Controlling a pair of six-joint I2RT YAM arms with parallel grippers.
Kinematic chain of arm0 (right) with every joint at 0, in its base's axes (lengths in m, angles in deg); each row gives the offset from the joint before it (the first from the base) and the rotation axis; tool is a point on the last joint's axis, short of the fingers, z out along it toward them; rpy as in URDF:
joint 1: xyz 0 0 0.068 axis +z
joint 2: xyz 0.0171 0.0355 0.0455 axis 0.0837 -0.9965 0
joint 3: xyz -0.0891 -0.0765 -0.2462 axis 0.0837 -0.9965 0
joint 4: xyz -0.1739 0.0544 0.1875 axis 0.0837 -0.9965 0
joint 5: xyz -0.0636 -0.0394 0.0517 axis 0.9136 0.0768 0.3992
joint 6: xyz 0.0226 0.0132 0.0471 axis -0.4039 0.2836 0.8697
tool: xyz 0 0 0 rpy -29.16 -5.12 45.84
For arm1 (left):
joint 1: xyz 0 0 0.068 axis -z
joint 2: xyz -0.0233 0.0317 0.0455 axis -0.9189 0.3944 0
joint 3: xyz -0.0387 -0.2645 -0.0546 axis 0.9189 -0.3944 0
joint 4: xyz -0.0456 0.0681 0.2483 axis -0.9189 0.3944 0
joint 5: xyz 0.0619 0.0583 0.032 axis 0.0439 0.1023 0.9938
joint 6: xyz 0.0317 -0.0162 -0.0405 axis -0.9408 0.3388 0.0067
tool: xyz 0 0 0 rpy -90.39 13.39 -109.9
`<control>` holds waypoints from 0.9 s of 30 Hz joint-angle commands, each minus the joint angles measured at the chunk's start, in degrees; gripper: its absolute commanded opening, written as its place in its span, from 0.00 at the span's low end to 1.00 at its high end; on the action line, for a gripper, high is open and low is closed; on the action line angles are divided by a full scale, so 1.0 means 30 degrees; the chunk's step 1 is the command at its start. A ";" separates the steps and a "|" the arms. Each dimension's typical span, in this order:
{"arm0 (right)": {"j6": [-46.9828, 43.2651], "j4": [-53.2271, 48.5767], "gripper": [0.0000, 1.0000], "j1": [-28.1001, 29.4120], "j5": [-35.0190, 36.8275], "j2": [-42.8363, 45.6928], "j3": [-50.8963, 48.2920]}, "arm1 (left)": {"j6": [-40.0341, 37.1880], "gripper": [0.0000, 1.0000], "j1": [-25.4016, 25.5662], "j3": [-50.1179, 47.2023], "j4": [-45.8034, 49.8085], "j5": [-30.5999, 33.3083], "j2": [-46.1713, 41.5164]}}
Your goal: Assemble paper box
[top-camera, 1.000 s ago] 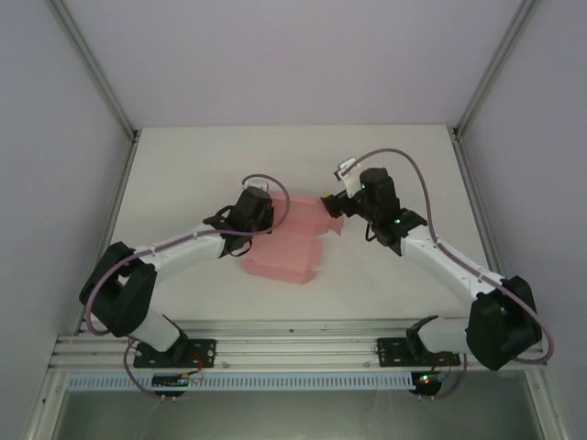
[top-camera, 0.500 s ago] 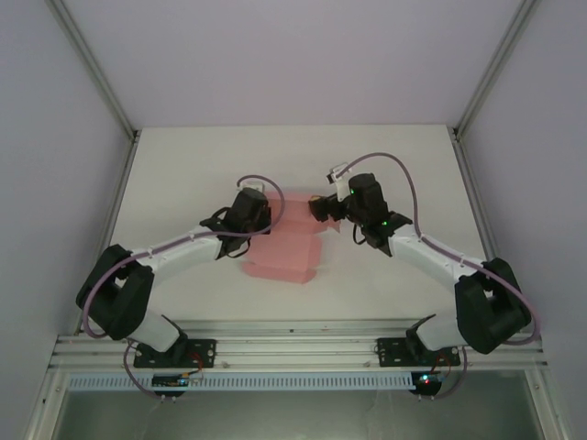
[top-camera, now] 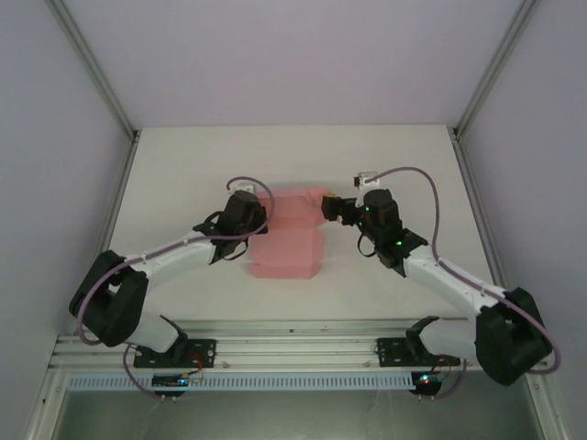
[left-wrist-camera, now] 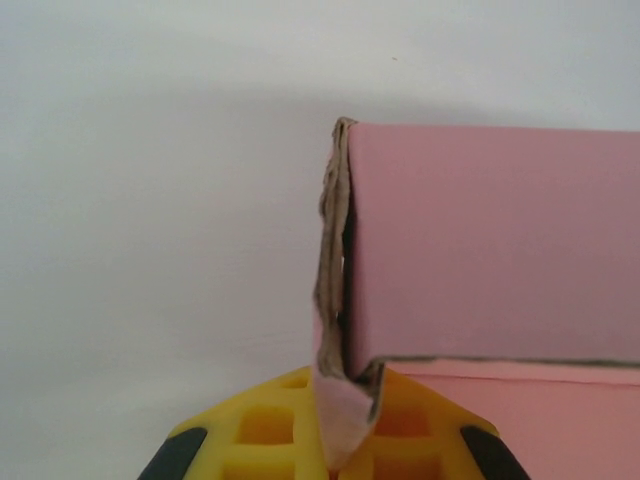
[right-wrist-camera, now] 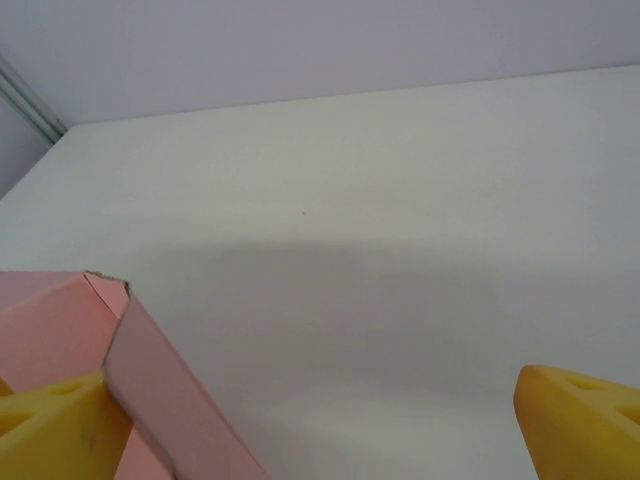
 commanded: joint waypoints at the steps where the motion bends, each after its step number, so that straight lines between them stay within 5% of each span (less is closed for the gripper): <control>1: -0.0429 -0.4779 0.99 -0.0095 0.0675 0.0339 0.1042 | 0.0595 0.00 -0.0331 0.0006 -0.0549 0.0181 -0.0950; 7: -0.1153 -0.6203 0.99 -0.0030 -0.1599 -0.1205 0.1823 | 0.0558 0.00 -0.0557 0.0265 -0.0074 0.0526 -0.1277; 21: -0.0282 -0.3133 0.99 0.1275 0.1065 -0.4539 0.3520 | 0.0350 0.00 -0.0584 0.0311 -0.0470 -0.0782 -0.0682; 27: -0.0621 -0.2554 0.99 0.1600 -0.0290 -0.5232 0.3644 | 0.0610 0.00 -0.0576 0.0346 -0.0960 -0.1359 -0.0399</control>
